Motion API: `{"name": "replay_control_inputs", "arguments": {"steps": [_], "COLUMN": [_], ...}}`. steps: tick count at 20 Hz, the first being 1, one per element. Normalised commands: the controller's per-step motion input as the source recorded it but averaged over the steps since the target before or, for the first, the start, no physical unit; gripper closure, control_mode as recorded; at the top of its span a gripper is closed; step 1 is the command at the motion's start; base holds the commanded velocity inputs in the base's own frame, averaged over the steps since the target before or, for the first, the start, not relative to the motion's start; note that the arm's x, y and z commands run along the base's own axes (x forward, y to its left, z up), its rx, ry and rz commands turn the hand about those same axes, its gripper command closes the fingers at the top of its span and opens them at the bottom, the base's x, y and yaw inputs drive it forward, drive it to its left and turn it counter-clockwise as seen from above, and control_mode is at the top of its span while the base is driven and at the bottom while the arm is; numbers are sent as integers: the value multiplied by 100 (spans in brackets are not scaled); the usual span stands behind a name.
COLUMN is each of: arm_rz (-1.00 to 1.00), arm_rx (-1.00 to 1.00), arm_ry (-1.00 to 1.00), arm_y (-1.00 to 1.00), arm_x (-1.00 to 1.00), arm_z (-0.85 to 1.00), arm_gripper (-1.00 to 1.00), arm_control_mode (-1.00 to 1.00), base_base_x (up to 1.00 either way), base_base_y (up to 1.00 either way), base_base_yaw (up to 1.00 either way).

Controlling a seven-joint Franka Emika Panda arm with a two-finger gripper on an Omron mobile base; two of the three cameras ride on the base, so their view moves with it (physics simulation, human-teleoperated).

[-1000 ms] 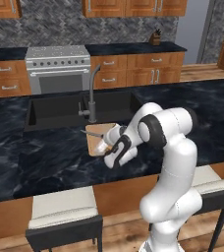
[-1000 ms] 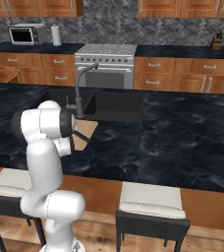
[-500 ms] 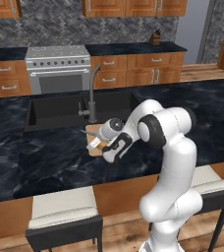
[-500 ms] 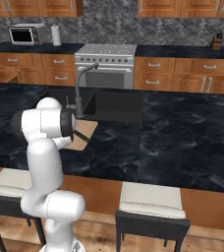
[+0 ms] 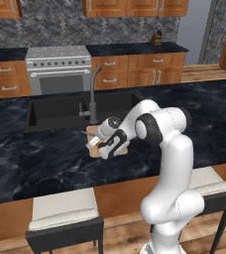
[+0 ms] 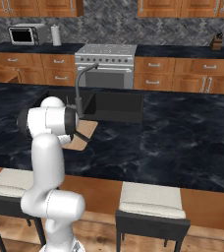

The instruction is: Pick up the knife from the drawer and place it on the cutting board. Then place the meat from the plate to the cutting board.

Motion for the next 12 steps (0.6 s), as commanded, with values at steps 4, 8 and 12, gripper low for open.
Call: {"name": "replay_control_inputs", "arguments": {"steps": [4, 8, 12], "arm_rz": [0, 0, 0], "arm_rx": [0, 0, 0], "arm_ry": [13, 17, 13], "arm_y": [-2, 0, -7], "arm_x": [42, 39, 31], "arm_z": [0, -3, -11], "arm_gripper": [100, 100, 100], "arm_control_mode": [-100, -100, -100], "base_base_x": [0, 0, 0], "base_base_y": [0, 0, 0], "base_base_yaw": [0, 0, 0]}}
